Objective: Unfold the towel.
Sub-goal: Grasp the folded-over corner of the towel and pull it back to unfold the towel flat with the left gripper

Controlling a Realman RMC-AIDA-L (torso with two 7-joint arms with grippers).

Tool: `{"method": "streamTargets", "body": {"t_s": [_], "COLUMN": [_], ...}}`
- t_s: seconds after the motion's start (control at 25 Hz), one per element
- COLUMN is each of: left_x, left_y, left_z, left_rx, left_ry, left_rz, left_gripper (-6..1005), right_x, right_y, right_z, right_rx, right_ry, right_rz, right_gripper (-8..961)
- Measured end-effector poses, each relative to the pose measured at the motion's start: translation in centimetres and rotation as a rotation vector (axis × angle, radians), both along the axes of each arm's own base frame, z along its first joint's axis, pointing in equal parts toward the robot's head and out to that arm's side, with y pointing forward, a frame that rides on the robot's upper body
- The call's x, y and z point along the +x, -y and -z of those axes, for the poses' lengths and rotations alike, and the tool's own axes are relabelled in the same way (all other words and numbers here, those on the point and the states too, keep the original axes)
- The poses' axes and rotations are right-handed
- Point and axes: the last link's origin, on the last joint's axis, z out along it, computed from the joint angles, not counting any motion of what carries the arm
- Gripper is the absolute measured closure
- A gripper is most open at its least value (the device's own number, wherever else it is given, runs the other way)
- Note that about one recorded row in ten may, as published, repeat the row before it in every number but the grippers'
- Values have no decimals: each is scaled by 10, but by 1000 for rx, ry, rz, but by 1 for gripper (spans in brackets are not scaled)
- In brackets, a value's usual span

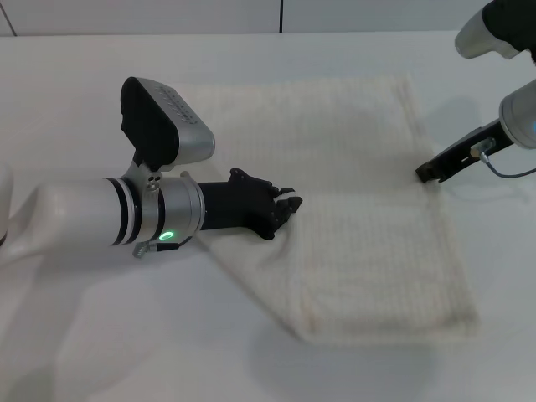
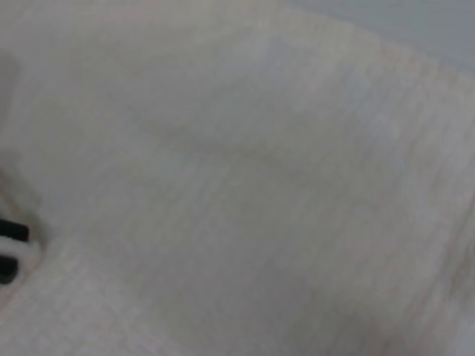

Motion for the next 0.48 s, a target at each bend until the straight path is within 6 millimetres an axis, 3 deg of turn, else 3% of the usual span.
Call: {"method": "streamTargets", "body": {"t_s": [0.16,0.2,0.48], "left_x": [0,0,3], "left_y": [1,3,18], "left_z": [0,0,-7], "left_rx": [-3,-5,-10], "left_ry": [3,10,72], "left_rz": [0,0,87], "left_gripper": [818,944,944], "right_x": [1,1,2], "right_y": [1,1,1], "right_z": [0,0,1], "right_rx": [-1,-2,-2], "right_ry": [0,0,2], "right_rz": [2,3,4], "right_gripper": [954,954,954]}}
